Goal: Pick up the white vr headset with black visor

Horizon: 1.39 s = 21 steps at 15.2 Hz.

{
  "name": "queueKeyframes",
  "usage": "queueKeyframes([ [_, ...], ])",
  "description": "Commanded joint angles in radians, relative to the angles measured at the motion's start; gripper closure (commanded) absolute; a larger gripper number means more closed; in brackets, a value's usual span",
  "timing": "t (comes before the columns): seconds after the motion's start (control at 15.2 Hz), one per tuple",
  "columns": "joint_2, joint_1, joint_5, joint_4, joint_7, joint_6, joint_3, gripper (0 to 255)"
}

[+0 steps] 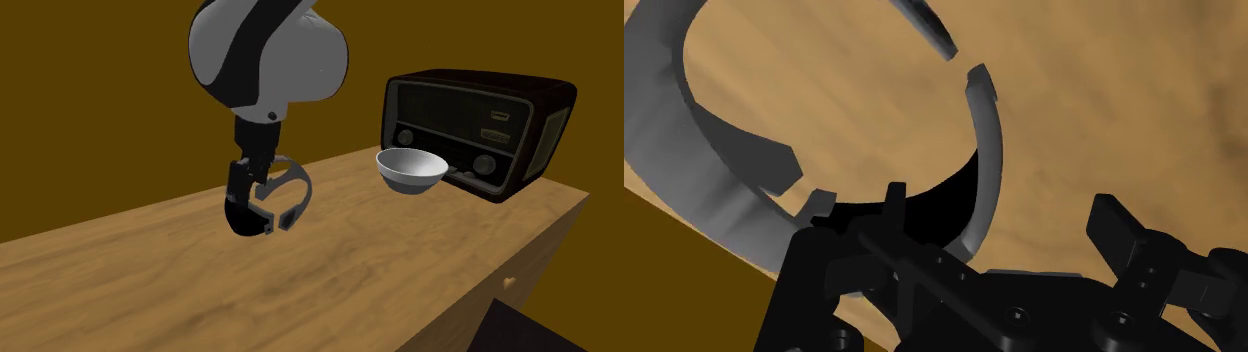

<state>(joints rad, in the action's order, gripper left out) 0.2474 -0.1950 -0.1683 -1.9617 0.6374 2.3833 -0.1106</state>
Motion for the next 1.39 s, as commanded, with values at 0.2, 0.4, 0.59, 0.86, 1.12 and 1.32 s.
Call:
queueKeyframes([
  [0.2,0.045,0.001,-0.015,-0.007,0.016,0.054,0.008,0],
  [0.4,0.065,0.004,-0.023,-0.016,0.024,0.083,0.012,0],
  [0.59,0.063,0.006,-0.023,-0.018,0.027,0.083,0.011,255],
  [0.86,0.081,0.008,-0.023,0.019,0.025,0.064,0.011,255],
  [1.12,0.064,0.007,-0.021,-0.016,0.023,0.083,0.015,255],
  [1.32,0.041,0.005,-0.012,-0.005,0.014,0.049,0.012,255],
])
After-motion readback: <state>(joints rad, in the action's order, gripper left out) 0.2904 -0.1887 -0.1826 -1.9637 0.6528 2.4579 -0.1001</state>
